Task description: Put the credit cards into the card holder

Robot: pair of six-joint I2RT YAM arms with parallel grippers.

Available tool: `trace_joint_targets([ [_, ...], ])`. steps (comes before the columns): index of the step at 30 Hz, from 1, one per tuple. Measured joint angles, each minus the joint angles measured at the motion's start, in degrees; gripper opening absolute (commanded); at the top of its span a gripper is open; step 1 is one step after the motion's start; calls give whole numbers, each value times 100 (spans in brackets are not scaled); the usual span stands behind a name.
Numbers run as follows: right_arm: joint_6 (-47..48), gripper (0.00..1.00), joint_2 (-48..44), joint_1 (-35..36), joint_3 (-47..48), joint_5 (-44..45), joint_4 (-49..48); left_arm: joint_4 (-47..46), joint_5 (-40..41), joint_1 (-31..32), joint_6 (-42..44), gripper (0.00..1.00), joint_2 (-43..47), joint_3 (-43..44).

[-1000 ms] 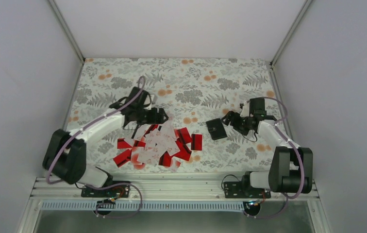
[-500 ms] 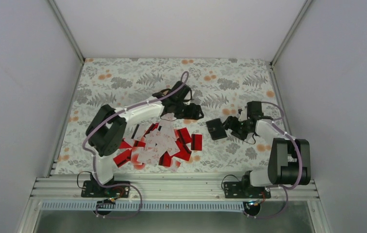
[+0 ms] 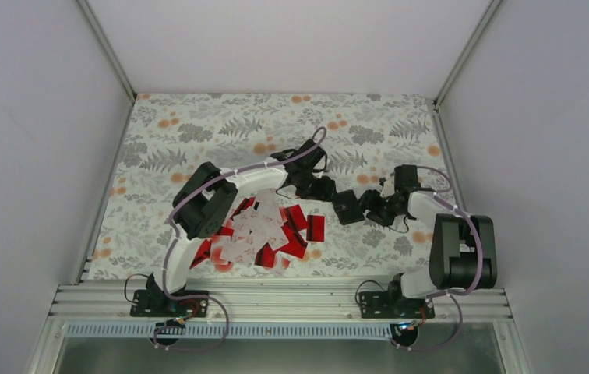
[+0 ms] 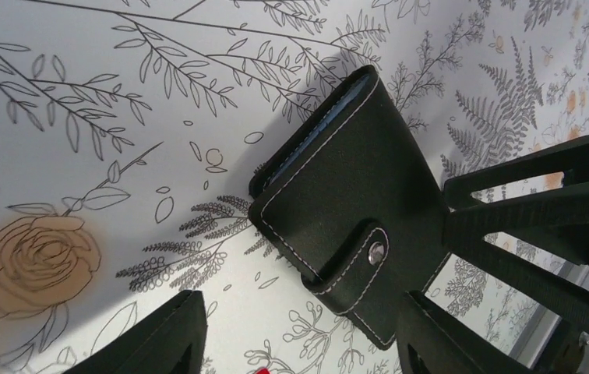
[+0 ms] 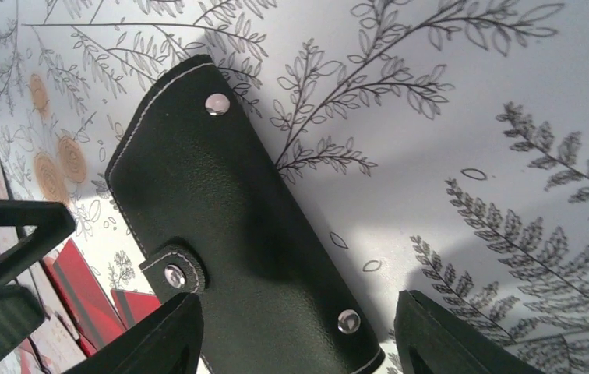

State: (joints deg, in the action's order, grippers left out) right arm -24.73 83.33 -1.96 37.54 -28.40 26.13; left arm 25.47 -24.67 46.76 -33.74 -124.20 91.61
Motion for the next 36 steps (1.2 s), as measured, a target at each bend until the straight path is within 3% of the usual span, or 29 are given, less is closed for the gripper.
trace_joint_targets([
  [6, 87, 45, 170, 0, 0, -245, -144, -11, -195, 4, 52, 45, -361, 216],
  [16, 98, 33, 221, 0, -160, -651, -103, -177, -667, 26, 136, 35, -761, 535],
  [28, 98, 32, 221, 0, -229, -793, -98, -717, -955, -48, -22, 4, -787, 302],
  [33, 85, 45, 164, 0, -234, -785, -59, -1054, -1163, -79, -59, 2, -787, 195],
  [36, 94, 69, 24, 0, -234, -763, 9, -1185, -1298, -90, -103, 2, -785, 105],
])
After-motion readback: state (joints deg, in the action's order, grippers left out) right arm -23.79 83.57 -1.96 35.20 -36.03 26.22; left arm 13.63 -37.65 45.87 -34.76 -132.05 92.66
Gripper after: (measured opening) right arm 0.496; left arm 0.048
